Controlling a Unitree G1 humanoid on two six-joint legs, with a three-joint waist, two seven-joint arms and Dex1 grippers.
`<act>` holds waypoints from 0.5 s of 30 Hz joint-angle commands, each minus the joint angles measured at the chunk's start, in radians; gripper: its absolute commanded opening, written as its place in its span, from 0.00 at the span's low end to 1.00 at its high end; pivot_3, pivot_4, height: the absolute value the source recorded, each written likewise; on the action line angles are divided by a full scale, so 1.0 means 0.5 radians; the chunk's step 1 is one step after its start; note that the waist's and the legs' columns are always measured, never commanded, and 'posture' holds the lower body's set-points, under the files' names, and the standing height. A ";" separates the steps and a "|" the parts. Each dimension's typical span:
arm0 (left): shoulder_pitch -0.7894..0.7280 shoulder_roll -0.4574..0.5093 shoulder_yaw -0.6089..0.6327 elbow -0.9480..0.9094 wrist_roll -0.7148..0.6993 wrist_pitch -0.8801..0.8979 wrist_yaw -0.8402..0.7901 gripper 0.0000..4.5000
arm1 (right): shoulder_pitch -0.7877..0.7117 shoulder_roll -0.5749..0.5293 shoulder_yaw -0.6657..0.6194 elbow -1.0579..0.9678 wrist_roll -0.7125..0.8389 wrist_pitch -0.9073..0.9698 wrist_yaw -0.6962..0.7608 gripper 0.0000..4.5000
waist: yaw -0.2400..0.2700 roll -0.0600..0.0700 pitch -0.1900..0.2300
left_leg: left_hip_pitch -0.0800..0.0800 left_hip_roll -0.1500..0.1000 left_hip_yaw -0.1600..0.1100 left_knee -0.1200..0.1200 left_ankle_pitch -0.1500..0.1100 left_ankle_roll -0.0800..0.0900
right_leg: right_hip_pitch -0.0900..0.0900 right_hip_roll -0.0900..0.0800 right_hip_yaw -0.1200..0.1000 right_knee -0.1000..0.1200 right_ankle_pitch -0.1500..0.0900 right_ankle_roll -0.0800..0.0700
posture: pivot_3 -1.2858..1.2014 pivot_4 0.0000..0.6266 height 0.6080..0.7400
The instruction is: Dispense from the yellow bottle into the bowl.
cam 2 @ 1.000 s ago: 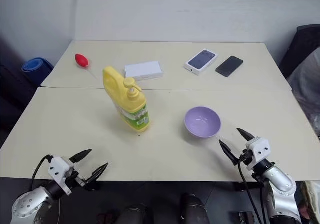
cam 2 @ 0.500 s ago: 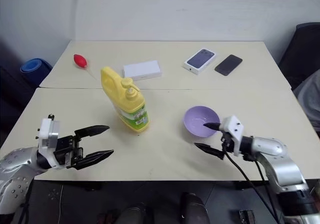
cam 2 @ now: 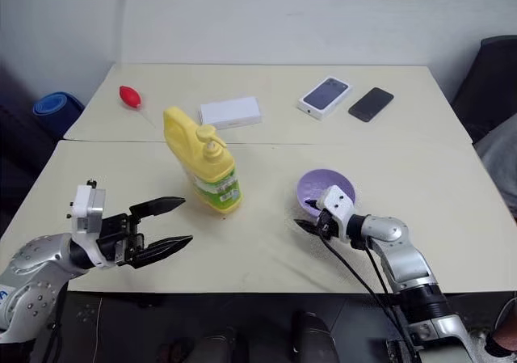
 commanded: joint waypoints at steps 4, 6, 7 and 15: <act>0.003 -0.018 0.061 -0.062 -0.010 -0.016 0.009 1.00 | 0.003 -0.018 -0.078 0.036 0.003 -0.106 0.040 0.14 | -0.001 0.000 0.000 | 0.000 0.000 0.000 0.000 0.000 0.000 | 0.000 0.000 0.000 0.000 0.000 0.000 | 0.52 0.24 1.00; -0.011 -0.025 0.090 -0.055 -0.058 0.011 0.025 1.00 | -0.008 -0.033 -0.098 0.036 0.029 -0.123 0.087 0.00 | -0.001 0.000 0.000 | 0.000 0.000 0.000 0.000 0.000 0.000 | 0.000 0.000 0.000 0.000 0.000 0.000 | 0.52 0.24 1.00; -0.011 -0.005 0.121 -0.063 -0.147 0.070 0.008 1.00 | -0.006 -0.053 -0.111 0.005 0.066 -0.127 0.154 0.00 | -0.001 0.000 0.000 | 0.000 0.000 0.000 0.000 0.000 0.000 | 0.000 0.000 0.000 0.001 0.000 0.000 | 0.52 0.24 1.00; -0.338 0.278 0.481 -0.095 -0.674 0.413 0.160 1.00 | -0.065 -0.375 -0.123 -0.511 0.276 0.029 0.618 0.00 | 0.005 -0.001 0.003 | 0.000 0.002 -0.001 0.001 0.000 0.000 | -0.001 -0.006 0.001 0.002 0.000 0.000 | 0.52 0.24 1.00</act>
